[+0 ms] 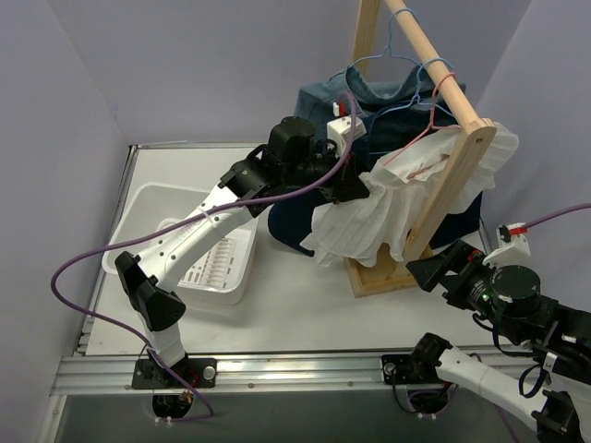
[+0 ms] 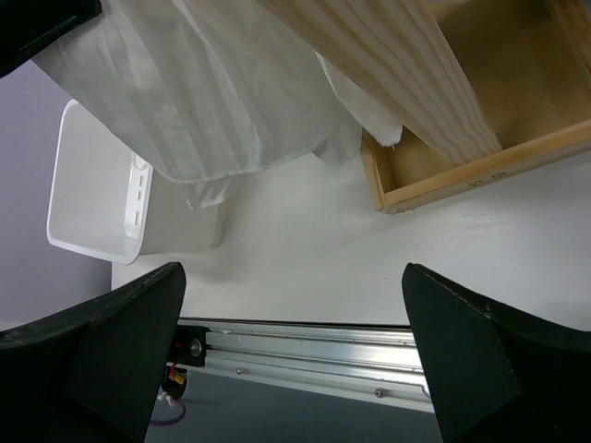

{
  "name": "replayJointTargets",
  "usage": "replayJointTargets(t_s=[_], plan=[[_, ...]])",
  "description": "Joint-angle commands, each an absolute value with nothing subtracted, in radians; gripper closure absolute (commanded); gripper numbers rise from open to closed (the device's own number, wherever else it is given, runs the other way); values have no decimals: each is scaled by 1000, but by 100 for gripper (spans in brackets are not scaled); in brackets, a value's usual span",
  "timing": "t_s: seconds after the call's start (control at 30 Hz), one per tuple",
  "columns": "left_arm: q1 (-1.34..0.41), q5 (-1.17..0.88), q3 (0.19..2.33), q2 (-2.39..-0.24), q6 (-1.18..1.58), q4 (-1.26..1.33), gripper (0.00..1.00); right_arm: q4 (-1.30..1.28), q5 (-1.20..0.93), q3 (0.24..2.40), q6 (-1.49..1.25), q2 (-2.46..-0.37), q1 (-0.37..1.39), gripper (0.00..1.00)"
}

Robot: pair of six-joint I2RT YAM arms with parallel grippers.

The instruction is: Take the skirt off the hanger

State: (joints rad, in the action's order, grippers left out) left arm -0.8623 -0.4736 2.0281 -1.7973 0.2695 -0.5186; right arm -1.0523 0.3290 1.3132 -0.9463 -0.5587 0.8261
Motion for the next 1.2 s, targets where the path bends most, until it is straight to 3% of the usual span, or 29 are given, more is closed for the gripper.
replayJointTargets(t_s=[0.0, 0.37, 1.17], plan=[[-857, -446, 2079, -1743, 301, -459, 98, -1074, 368, 1336, -962, -560, 831, 0], [-857, -580, 2077, -1681, 350, -367, 98, -1089, 382, 1328, -968, -557, 830, 0], [-813, -601, 1887, -1503, 380, -302, 98, -1078, 379, 1316, -968, -561, 831, 0]])
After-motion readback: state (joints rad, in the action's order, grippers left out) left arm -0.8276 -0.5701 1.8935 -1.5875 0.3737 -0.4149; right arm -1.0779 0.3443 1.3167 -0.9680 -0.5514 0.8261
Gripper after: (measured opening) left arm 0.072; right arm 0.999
